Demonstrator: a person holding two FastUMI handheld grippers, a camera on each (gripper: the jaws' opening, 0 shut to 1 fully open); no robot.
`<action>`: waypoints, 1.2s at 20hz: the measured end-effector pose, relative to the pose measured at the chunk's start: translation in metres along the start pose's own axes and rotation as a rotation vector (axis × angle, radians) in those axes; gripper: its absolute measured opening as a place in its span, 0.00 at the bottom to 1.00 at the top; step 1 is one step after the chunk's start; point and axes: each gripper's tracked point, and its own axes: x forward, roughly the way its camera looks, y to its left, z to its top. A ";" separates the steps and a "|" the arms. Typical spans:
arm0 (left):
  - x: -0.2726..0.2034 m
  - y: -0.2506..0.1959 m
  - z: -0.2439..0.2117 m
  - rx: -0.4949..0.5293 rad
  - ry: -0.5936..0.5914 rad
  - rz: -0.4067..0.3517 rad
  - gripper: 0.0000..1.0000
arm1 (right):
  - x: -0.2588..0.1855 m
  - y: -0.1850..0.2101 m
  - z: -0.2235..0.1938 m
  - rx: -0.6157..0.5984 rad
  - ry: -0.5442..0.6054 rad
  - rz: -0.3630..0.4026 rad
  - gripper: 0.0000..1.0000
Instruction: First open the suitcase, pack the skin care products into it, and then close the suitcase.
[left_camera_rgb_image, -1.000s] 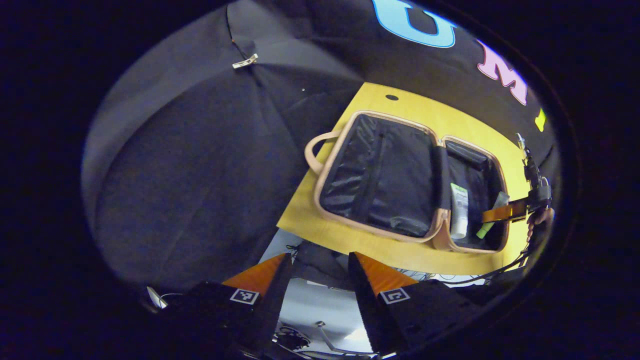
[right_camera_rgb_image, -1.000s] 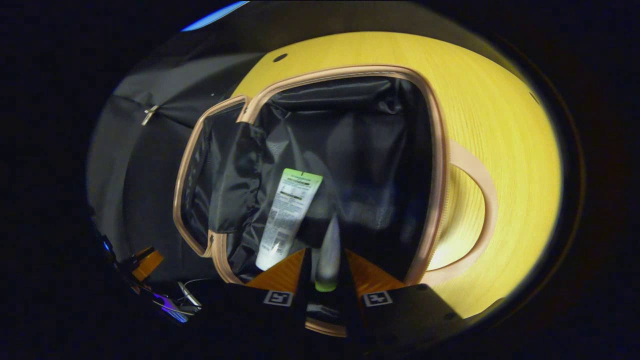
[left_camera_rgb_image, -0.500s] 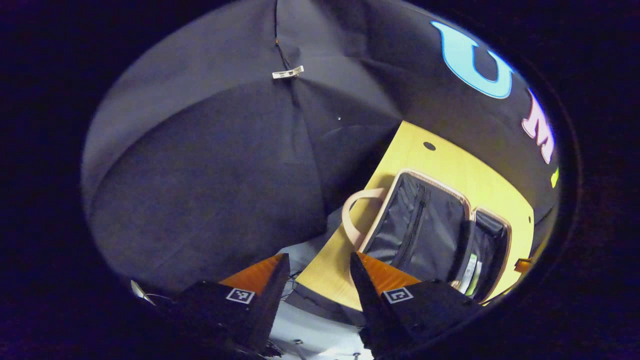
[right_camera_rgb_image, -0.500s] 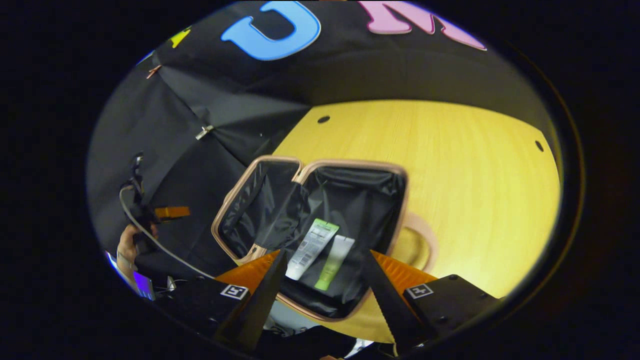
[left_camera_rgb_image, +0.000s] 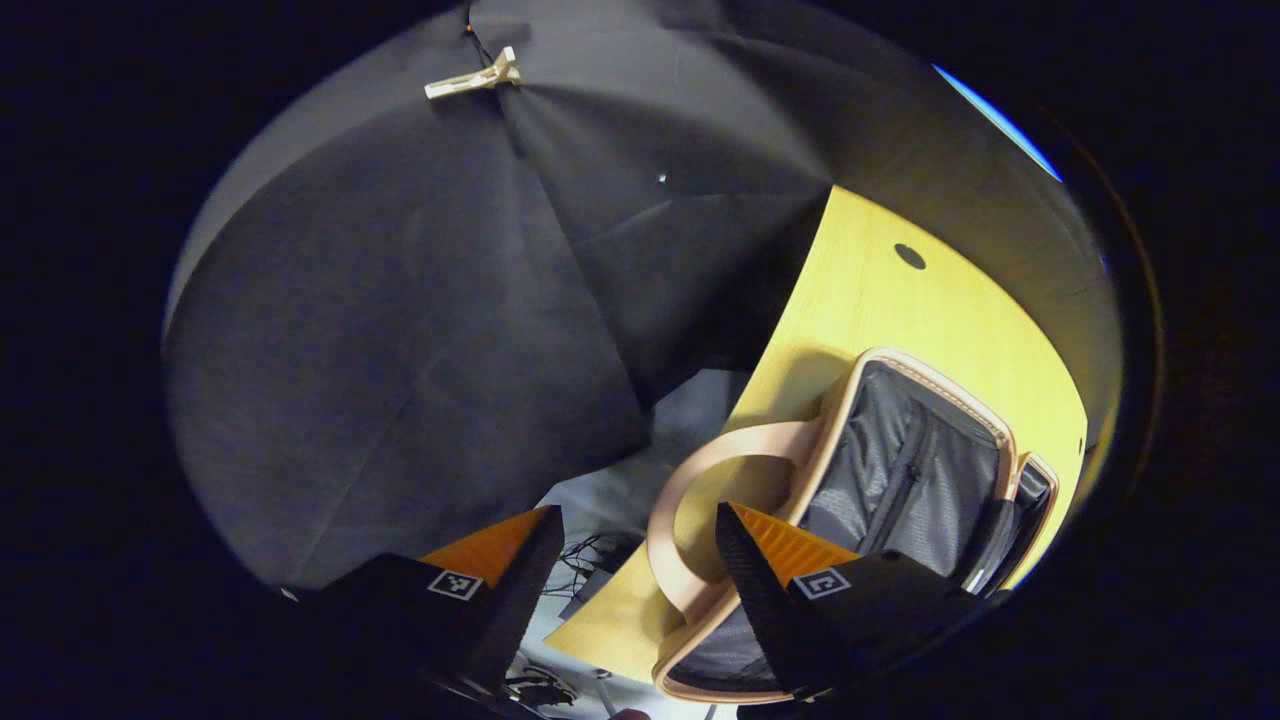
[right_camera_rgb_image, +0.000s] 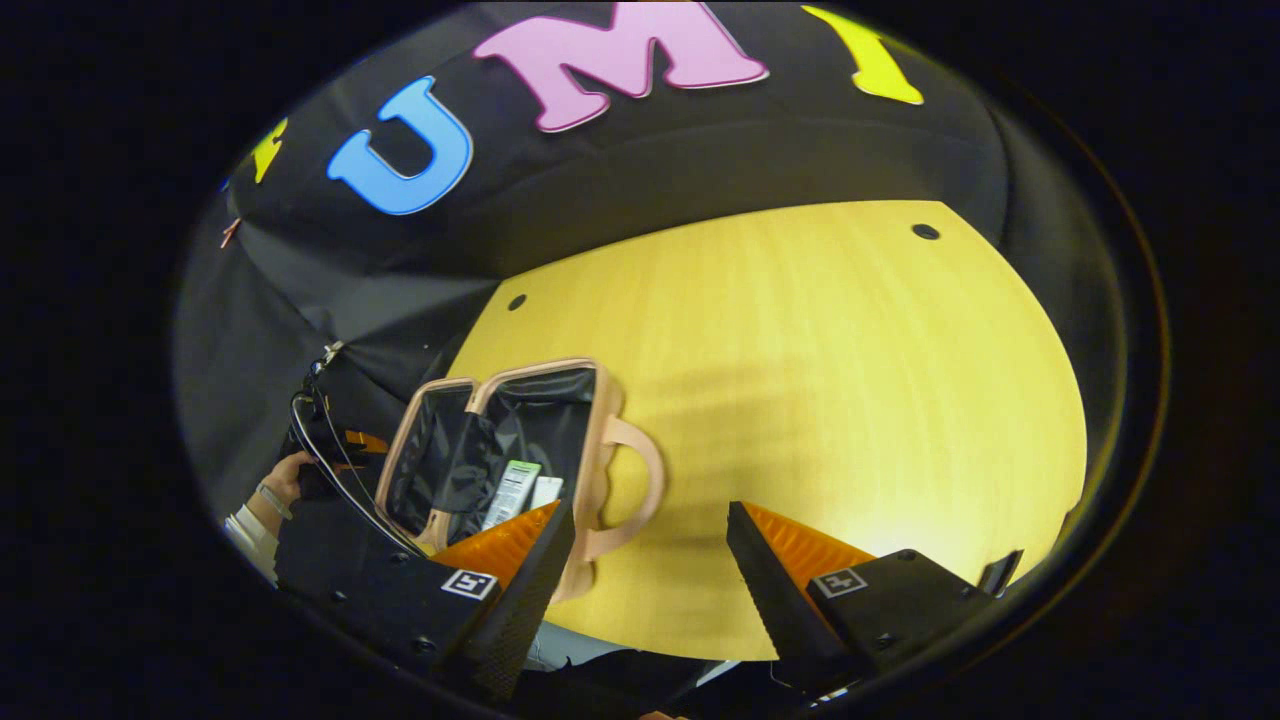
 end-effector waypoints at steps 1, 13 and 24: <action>0.008 -0.001 -0.005 -0.016 0.033 -0.003 0.96 | -0.004 -0.008 -0.003 0.016 0.000 -0.016 0.98; 0.019 -0.023 -0.013 -0.061 0.072 -0.097 0.15 | -0.051 -0.047 -0.009 0.140 -0.063 -0.065 0.97; -0.147 -0.091 0.046 0.218 -0.263 -0.226 0.07 | -0.068 -0.038 0.027 0.050 -0.148 0.000 0.98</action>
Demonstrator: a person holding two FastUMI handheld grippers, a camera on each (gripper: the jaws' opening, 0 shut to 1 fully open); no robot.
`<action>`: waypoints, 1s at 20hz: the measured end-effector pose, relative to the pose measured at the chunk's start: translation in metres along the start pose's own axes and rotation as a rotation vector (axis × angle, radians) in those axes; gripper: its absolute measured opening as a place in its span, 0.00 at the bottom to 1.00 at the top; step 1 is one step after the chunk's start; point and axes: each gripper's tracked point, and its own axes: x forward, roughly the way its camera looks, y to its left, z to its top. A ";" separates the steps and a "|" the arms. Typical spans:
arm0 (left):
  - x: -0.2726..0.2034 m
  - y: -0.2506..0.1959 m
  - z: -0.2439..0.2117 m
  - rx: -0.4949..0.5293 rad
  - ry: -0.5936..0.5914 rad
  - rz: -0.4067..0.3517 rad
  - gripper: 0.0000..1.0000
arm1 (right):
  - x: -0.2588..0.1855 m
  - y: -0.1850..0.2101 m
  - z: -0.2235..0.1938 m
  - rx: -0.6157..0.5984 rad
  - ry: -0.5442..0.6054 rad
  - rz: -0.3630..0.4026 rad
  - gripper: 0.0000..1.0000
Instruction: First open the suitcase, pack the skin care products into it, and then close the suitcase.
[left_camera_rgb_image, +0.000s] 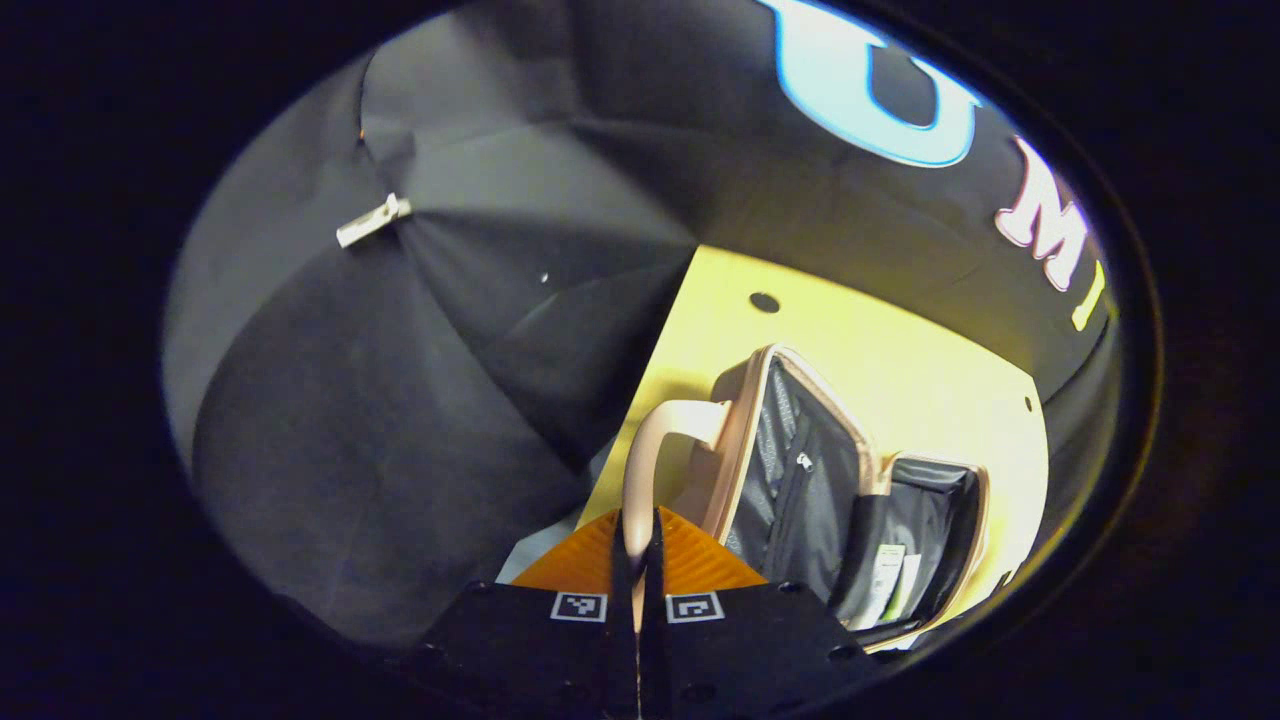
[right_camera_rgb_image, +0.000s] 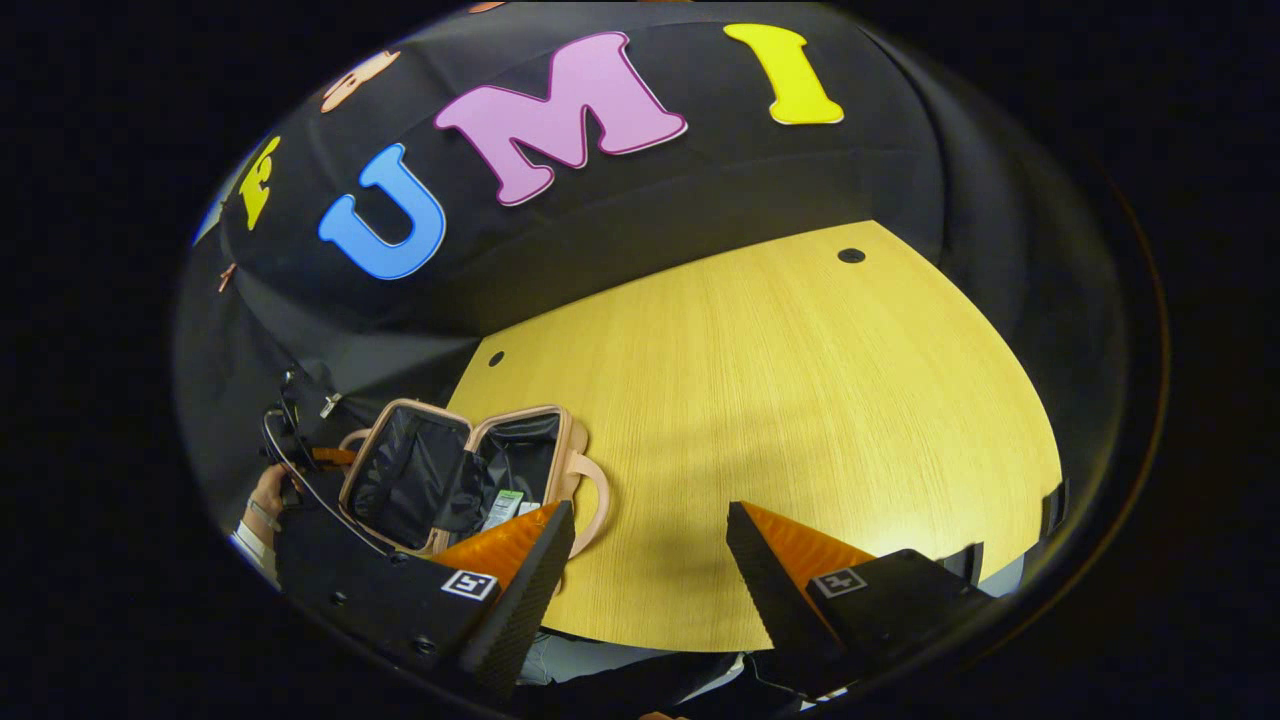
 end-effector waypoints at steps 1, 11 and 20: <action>-0.016 -0.011 0.010 0.009 -0.023 -0.016 0.07 | -0.001 0.001 0.003 -0.011 -0.008 0.010 0.97; -0.140 -0.289 0.023 0.181 -0.131 -0.378 0.06 | -0.043 -0.037 0.029 -0.131 -0.039 0.090 0.98; -0.017 -0.459 -0.130 0.350 0.149 -0.487 0.07 | -0.075 -0.101 0.030 -0.086 -0.041 0.063 0.97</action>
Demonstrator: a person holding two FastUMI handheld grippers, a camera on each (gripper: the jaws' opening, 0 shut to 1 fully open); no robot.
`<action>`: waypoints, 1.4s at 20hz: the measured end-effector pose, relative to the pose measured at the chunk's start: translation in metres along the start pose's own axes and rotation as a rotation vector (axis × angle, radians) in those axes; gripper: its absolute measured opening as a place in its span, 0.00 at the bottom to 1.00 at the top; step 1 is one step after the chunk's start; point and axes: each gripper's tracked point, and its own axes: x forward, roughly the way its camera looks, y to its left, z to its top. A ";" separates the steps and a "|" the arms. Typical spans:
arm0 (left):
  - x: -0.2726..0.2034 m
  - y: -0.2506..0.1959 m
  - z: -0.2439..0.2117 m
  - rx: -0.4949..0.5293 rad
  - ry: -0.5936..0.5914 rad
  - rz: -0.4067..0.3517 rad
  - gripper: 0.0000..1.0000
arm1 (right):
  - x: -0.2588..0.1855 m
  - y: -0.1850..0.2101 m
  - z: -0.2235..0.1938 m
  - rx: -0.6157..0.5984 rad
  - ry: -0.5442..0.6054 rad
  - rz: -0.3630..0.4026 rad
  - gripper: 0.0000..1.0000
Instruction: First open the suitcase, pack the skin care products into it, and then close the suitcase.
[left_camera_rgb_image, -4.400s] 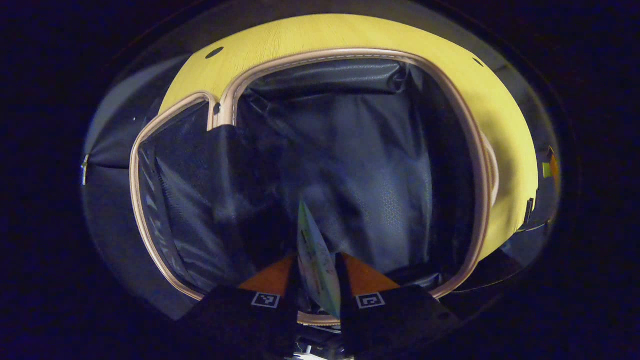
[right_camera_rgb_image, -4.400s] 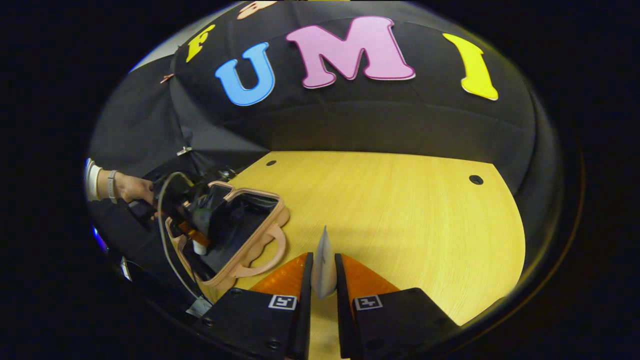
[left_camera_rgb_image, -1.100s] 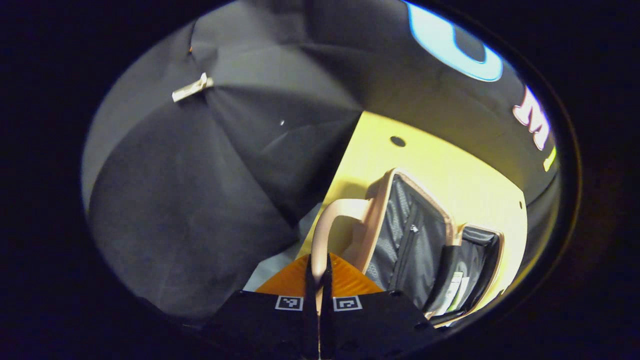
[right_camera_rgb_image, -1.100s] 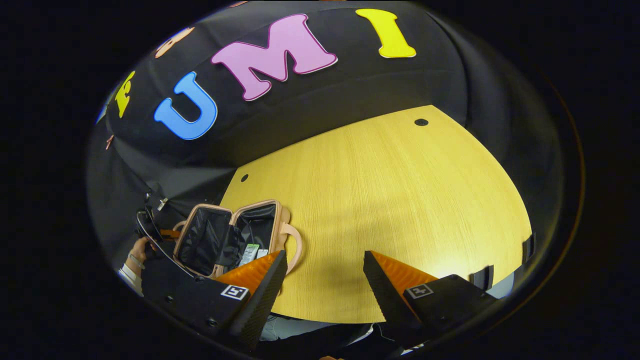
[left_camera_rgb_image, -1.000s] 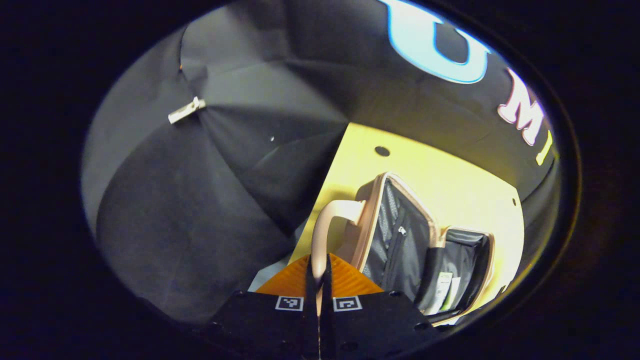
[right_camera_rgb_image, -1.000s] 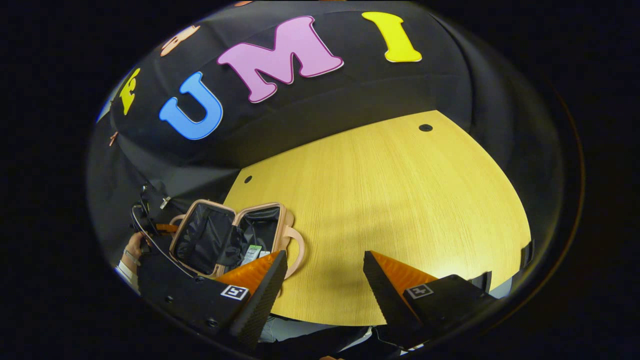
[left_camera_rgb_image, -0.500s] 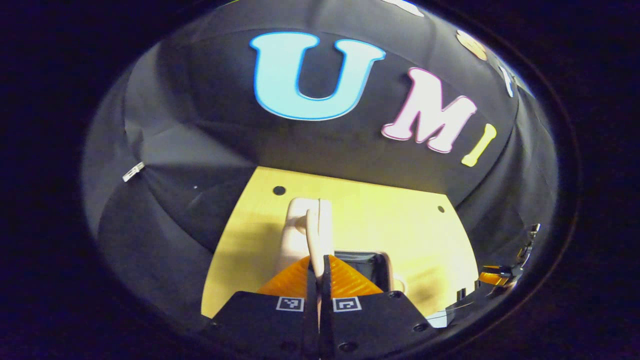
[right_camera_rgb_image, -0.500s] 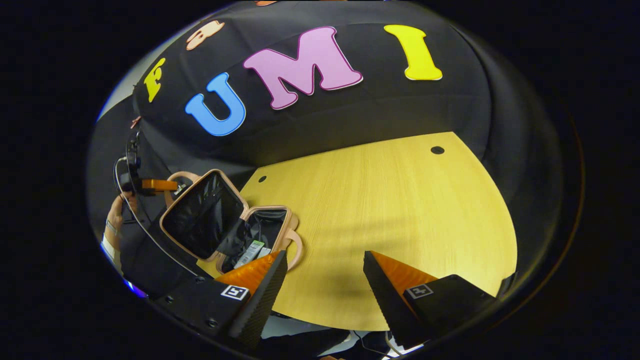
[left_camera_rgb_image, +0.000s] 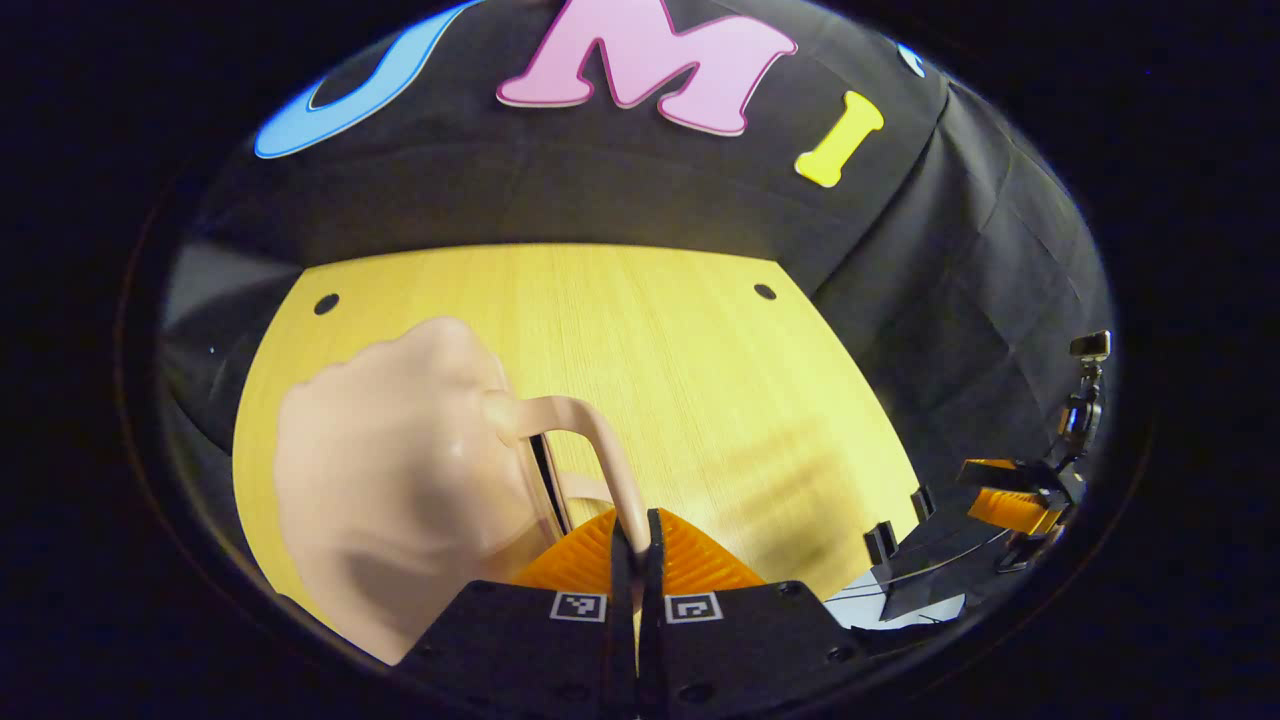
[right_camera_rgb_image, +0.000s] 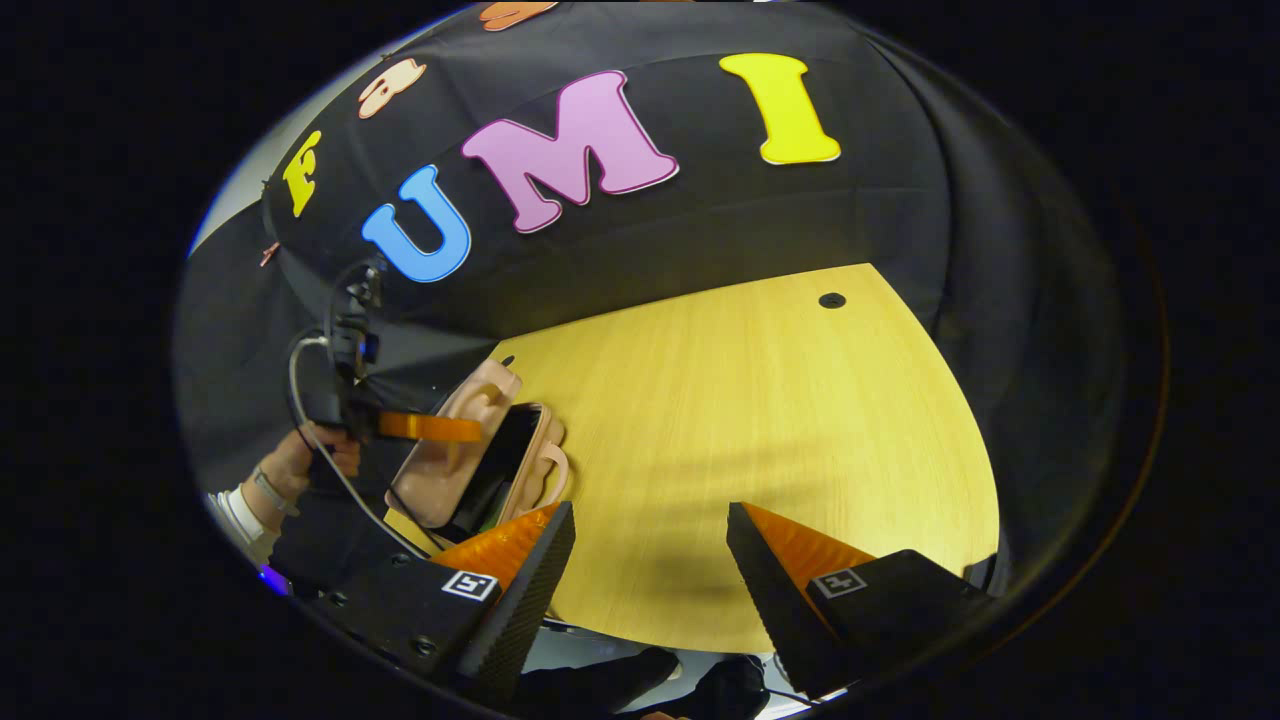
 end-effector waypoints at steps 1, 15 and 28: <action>0.012 0.005 0.000 0.016 0.030 0.025 0.07 | -0.003 -0.007 -0.001 0.010 -0.003 -0.005 0.97; -0.073 -0.086 0.056 0.152 -0.357 0.152 0.87 | -0.035 -0.016 0.067 -0.143 -0.212 -0.031 0.97; -0.229 -0.153 0.098 0.119 -0.805 0.233 0.90 | -0.075 0.062 0.192 -0.356 -0.578 -0.061 0.97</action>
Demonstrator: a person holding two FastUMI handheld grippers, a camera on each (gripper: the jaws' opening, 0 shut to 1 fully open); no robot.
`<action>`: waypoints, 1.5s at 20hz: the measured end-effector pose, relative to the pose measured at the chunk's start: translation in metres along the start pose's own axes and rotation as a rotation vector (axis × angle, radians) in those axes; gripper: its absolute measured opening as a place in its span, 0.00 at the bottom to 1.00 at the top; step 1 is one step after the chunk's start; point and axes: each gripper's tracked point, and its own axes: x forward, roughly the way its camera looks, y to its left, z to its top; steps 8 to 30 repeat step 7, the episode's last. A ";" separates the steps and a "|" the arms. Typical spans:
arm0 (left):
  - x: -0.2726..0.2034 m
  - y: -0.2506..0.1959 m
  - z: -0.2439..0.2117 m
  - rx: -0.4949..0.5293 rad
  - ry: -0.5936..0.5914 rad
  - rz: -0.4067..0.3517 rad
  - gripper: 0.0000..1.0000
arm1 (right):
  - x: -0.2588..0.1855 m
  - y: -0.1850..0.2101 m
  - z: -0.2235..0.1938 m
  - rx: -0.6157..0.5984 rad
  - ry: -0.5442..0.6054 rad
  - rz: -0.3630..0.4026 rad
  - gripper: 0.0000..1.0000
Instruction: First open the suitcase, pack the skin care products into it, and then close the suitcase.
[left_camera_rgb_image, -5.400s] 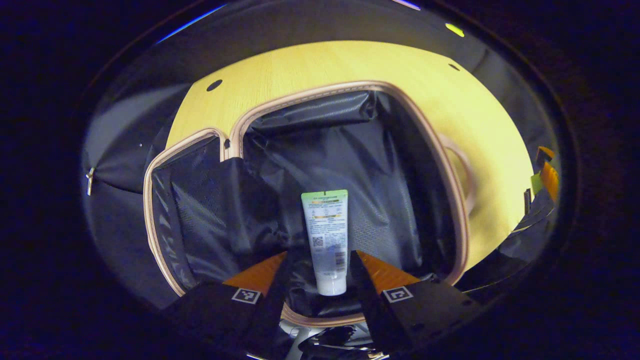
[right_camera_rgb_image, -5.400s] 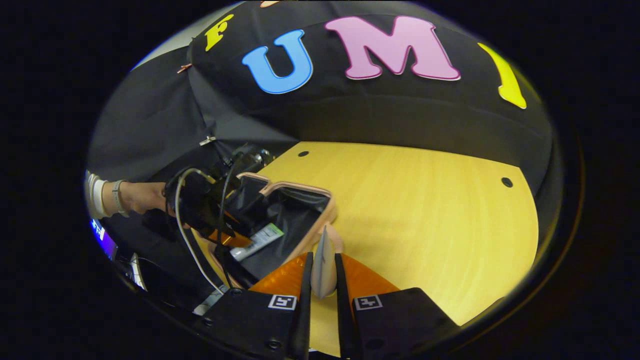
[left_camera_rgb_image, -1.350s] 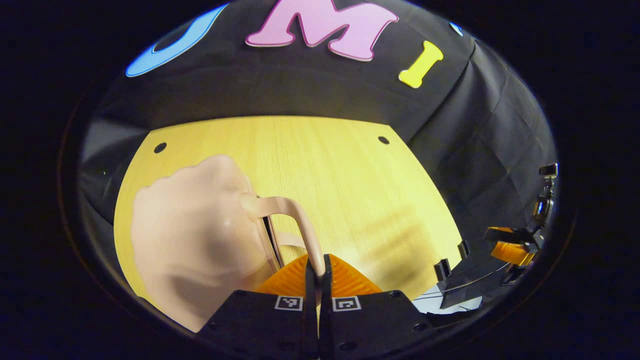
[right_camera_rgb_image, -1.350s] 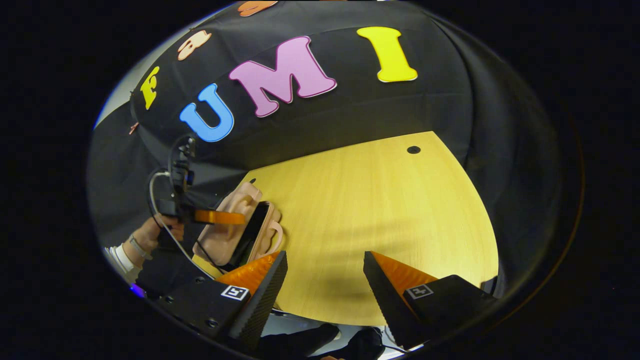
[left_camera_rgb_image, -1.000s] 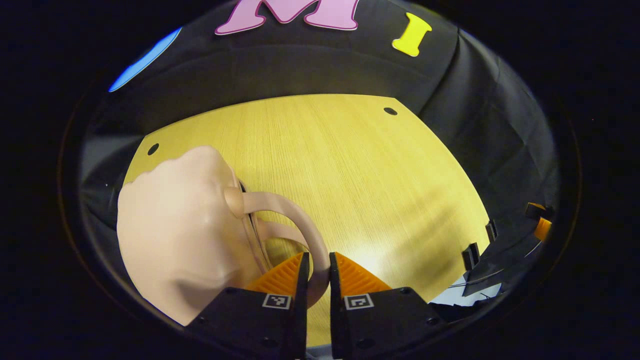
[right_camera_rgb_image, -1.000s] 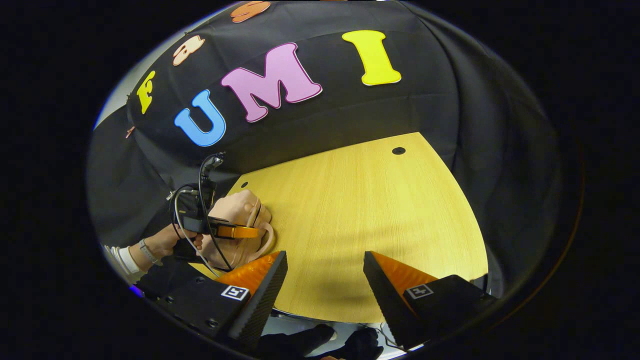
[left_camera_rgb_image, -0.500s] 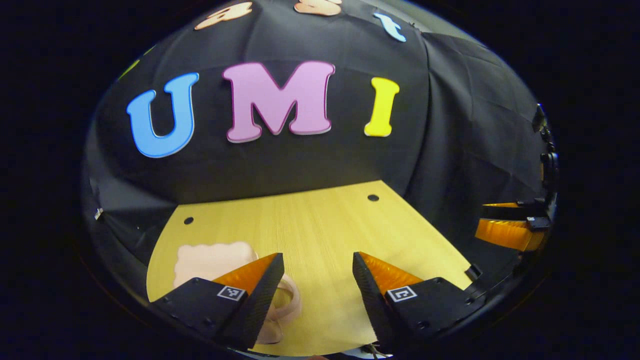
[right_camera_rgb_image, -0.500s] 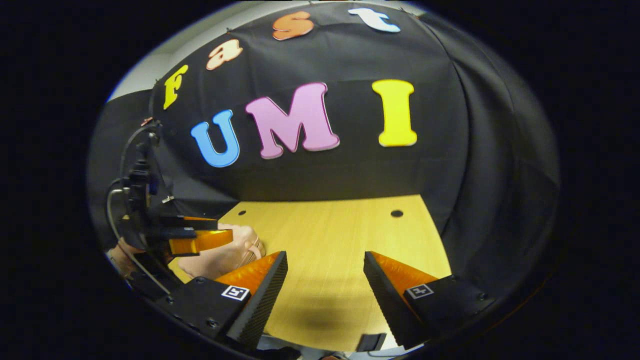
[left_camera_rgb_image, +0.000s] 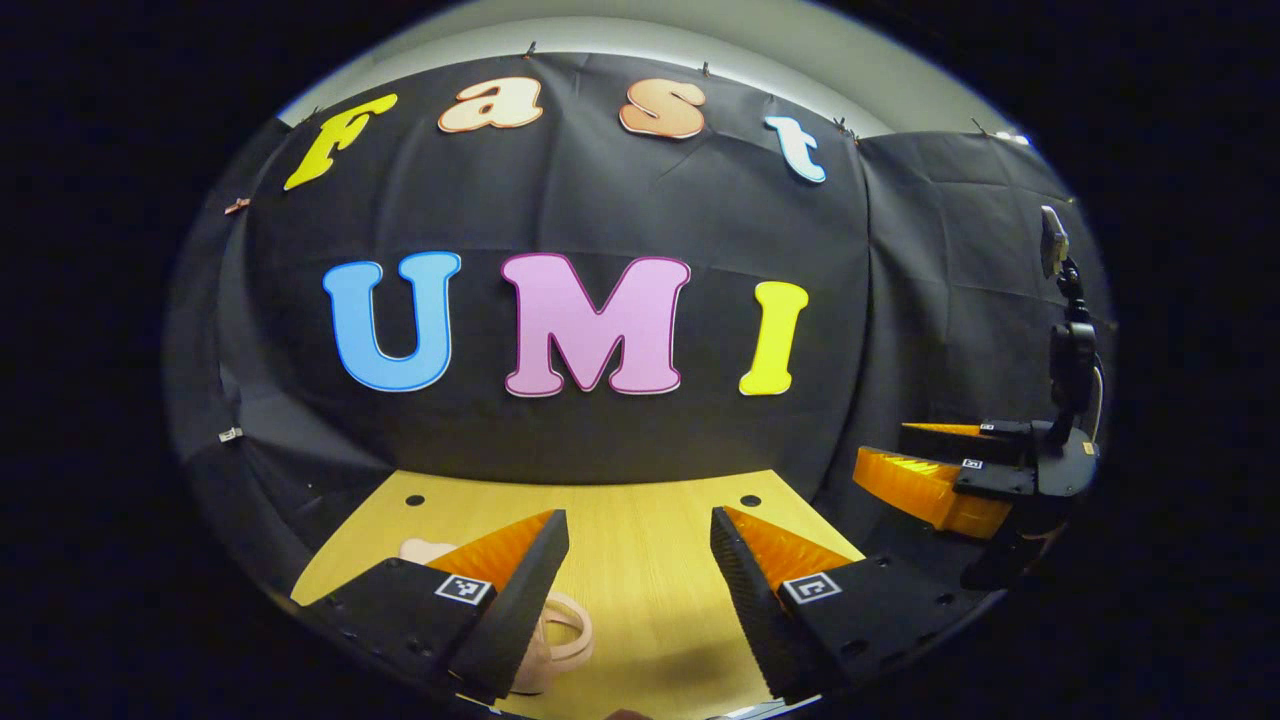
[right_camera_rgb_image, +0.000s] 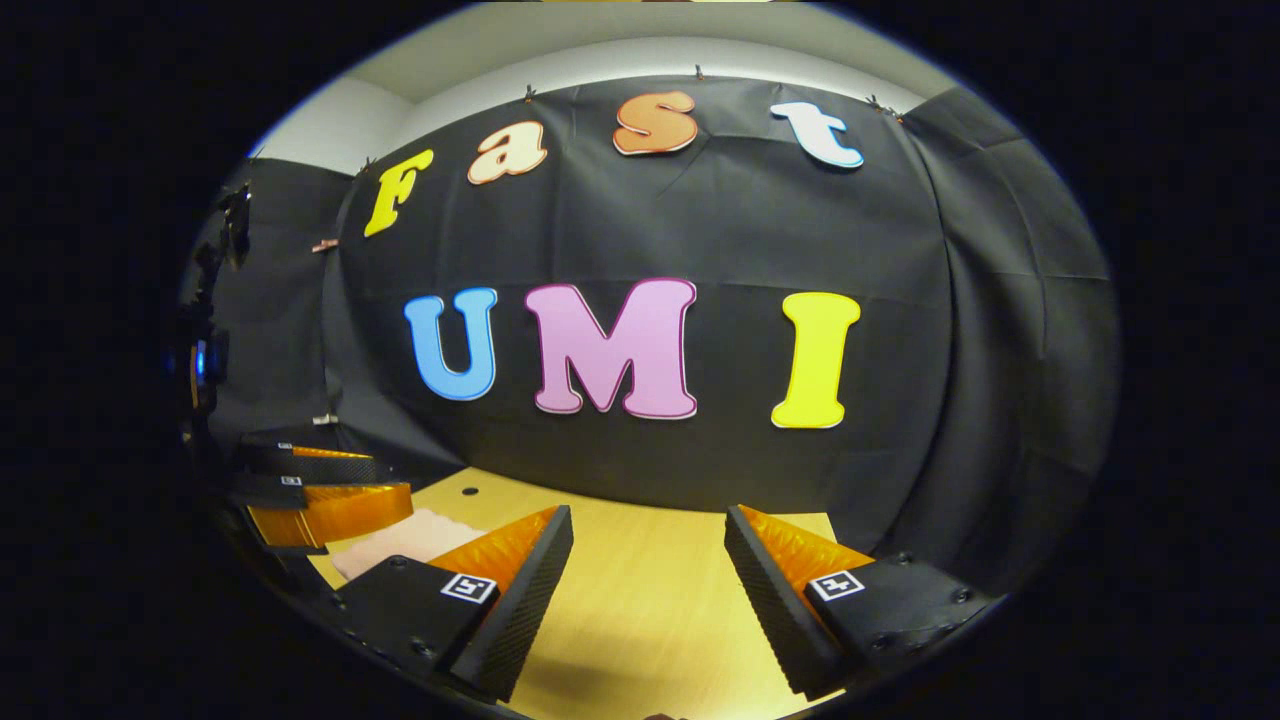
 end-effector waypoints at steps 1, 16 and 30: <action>0.002 0.004 0.003 0.014 0.005 -0.003 0.90 | -0.003 0.002 0.006 0.006 -0.004 -0.018 0.97; -0.008 0.035 0.040 0.076 -0.088 0.032 0.91 | -0.021 0.007 0.053 -0.103 -0.112 -0.176 0.97; -0.008 0.035 0.040 0.076 -0.088 0.032 0.91 | -0.021 0.007 0.053 -0.103 -0.112 -0.176 0.97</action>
